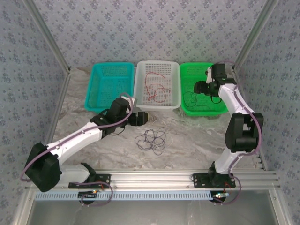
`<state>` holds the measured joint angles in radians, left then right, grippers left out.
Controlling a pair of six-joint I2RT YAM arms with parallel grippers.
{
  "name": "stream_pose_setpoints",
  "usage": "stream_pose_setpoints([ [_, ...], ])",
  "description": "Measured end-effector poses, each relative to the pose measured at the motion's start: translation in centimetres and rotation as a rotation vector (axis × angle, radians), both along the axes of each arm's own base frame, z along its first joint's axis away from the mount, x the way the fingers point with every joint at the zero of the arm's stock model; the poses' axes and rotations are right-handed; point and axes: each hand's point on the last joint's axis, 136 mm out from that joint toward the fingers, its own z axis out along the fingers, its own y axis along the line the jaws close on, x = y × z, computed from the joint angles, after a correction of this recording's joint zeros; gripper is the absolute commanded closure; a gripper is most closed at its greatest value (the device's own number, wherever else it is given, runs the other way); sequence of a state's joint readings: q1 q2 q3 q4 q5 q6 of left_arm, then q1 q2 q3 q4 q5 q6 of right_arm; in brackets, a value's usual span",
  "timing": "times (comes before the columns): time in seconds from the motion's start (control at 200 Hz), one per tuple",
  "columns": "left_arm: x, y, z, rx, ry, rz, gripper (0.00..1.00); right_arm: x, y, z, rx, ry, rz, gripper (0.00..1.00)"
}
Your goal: Untangle the cables
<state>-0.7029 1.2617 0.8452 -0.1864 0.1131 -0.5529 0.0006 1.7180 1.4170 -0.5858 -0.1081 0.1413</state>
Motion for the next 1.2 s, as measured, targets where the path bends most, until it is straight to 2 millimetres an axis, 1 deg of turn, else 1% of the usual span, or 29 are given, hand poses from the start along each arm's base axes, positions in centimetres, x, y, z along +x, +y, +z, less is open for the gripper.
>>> stream_pose_setpoints([
  [0.095, -0.3, -0.3, -1.3, 0.014, 0.042, -0.010, 0.23, -0.6, -0.6, -0.2, -0.016, 0.031, -0.034, 0.16],
  [0.205, -0.7, -0.5, -2.9, 0.036, 0.095, -0.025, 0.25, -1.0, -1.2, 0.3, -0.038, 0.046, -0.066, 0.15],
  [0.27, -1.1, -0.8, -3.7, 0.044, 0.121, -0.039, 0.25, -1.5, -1.2, 0.9, -0.036, 0.042, -0.076, 0.16],
  [0.38, -1.8, -1.2, -4.2, 0.043, 0.147, -0.068, 0.26, -2.8, -0.5, 2.8, -0.024, -0.007, -0.063, 0.18],
  [0.44, -2.2, -1.3, -4.5, 0.042, 0.156, -0.080, 0.26, -3.9, 0.8, 4.1, -0.012, -0.050, -0.029, 0.20],
  [0.475, -2.4, -1.3, -4.7, 0.043, 0.162, -0.085, 0.26, -4.8, 2.0, 4.9, 0.000, -0.075, 0.003, 0.21],
  [0.55, -2.6, -1.3, -4.9, 0.049, 0.166, -0.094, 0.24, -6.6, 5.3, 6.2, 0.042, -0.127, 0.099, 0.24],
  [0.62, -2.7, -1.2, -5.0, 0.061, 0.158, -0.110, 0.23, -8.3, 8.7, 6.4, 0.083, -0.150, 0.203, 0.24],
  [0.655, -2.7, -1.2, -5.1, 0.068, 0.151, -0.119, 0.21, -9.5, 10.7, 5.9, 0.101, -0.144, 0.271, 0.25],
  [0.7, -2.6, -1.0, -5.1, 0.077, 0.144, -0.127, 0.20, -10.8, 12.8, 4.9, 0.118, -0.122, 0.341, 0.25],
  [0.73, -2.6, -0.9, -5.1, 0.083, 0.141, -0.130, 0.19, -12.0, 14.4, 3.8, 0.130, -0.097, 0.393, 0.26],
  [0.79, -2.4, -0.5, -5.0, 0.088, 0.132, -0.129, 0.17, -14.3, 16.8, 1.5, 0.152, -0.040, 0.482, 0.26],
  [0.85, -1.9, -0.1, -4.5, 0.081, 0.119, -0.114, 0.16, -16.7, 18.5, -0.9, 0.170, 0.022, 0.547, 0.26],
  [0.934, -1.1, 0.8, -3.6, 0.055, 0.094, -0.077, 0.13, -19.7, 19.8, -4.0, 0.192, 0.098, 0.598, 0.27],
  [1.024, -0.4, 2.2, -3.2, 0.024, 0.079, -0.022, 0.11, -22.1, 20.5, -6.2, 0.205, 0.159, 0.628, 0.29],
  [1.119, -0.1, 3.4, -3.3, -0.001, 0.074, 0.030, 0.09, -23.4, 21.2, -7.1, 0.216, 0.182, 0.647, 0.31],
  [1.199, -0.1, 3.5, -3.1, -0.019, 0.068, 0.041, 0.09, -23.8, 21.7, -7.3, 0.225, 0.180, 0.656, 0.36],
])
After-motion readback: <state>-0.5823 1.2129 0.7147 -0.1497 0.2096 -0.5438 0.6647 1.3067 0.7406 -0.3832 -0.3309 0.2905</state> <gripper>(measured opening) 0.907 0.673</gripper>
